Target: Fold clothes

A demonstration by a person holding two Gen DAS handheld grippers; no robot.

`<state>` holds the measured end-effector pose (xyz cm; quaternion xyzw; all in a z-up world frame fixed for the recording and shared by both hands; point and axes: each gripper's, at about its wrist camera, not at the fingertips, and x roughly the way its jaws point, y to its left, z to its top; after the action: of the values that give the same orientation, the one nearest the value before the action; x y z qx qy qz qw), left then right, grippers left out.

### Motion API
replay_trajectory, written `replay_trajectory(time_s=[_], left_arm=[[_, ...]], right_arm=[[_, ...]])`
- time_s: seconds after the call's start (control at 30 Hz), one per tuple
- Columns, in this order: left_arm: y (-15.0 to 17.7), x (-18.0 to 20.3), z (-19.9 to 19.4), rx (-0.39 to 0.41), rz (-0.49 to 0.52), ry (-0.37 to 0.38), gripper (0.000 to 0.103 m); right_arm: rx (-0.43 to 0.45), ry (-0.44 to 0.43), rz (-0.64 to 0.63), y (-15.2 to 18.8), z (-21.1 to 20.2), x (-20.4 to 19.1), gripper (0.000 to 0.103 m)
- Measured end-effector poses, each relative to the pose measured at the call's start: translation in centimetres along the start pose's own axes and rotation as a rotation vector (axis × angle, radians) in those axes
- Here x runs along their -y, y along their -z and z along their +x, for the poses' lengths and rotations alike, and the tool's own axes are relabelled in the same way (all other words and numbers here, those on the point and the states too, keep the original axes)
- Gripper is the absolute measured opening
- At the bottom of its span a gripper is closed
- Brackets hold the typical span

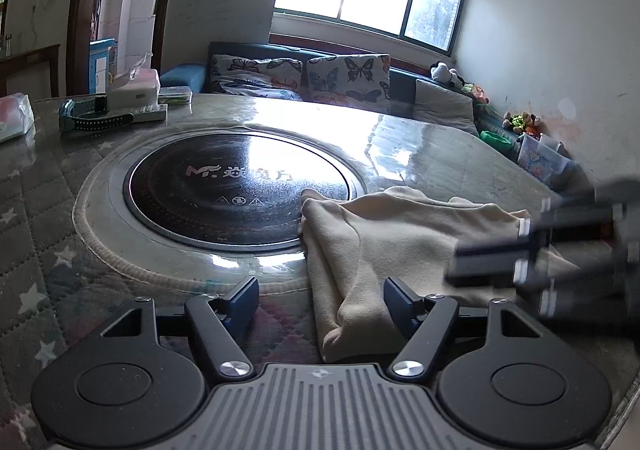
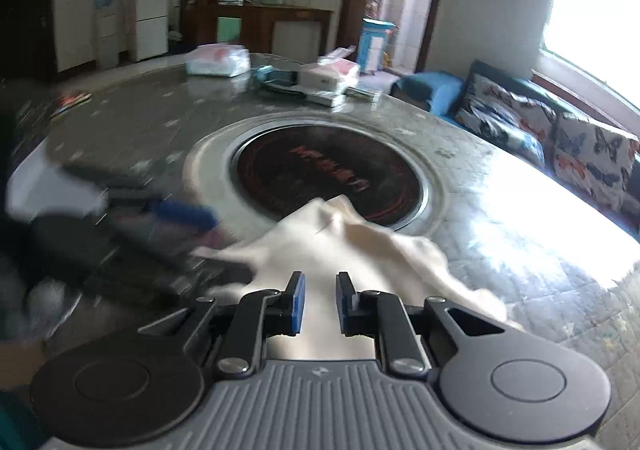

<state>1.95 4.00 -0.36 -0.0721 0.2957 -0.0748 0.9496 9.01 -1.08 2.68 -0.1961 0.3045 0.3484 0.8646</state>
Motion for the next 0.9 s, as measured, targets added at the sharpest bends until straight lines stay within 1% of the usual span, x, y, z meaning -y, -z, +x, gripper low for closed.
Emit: replay_trajectory(time_s=[0.07,0.13,0.2,0.37,0.43,0.57,0.63,0.73,0.8,0.9], left_arm=[[0.0,0.1,0.0,-0.001,0.003,-0.002,0.073],[0.0,0.1,0.0,-0.002,0.004,-0.006,0.074],[0.0,0.1,0.0,-0.002,0.003,-0.009,0.075],[-0.1,0.0,0.0,-0.001,-0.006,-0.005,0.076],[-0.1,0.0,0.0,-0.001,-0.004,-0.007,0.076],[0.0,0.0,0.0,-0.001,-0.010,-0.015,0.081],[0.0,-0.1,0.0,-0.001,-0.015,-0.014,0.081],[0.0,0.0,0.0,-0.002,-0.013,-0.015,0.082],[0.0,0.0,0.0,-0.002,-0.012,-0.016,0.082],[0.0,0.0,-0.1,-0.002,-0.011,-0.015,0.083]], right_arm=[[-0.009,0.001,-0.028,0.9,0.5,-1.1,0.014],[0.021,0.045,-0.084,1.9,0.9,-2.6,0.010],[0.040,0.074,-0.117,2.1,0.7,-3.4,0.009],[0.100,0.081,-0.118,2.3,-0.7,-4.0,0.010],[0.100,0.078,-0.113,2.6,-0.6,-4.1,0.010],[0.099,0.072,-0.105,3.2,-0.6,-4.4,0.010],[0.116,0.078,-0.076,3.5,-1.5,-4.1,0.010],[0.130,0.119,-0.042,4.1,-3.0,-3.4,0.010],[0.126,0.147,-0.011,4.7,-4.0,-2.6,0.010],[0.102,0.183,0.027,5.6,-4.4,-1.6,0.010]])
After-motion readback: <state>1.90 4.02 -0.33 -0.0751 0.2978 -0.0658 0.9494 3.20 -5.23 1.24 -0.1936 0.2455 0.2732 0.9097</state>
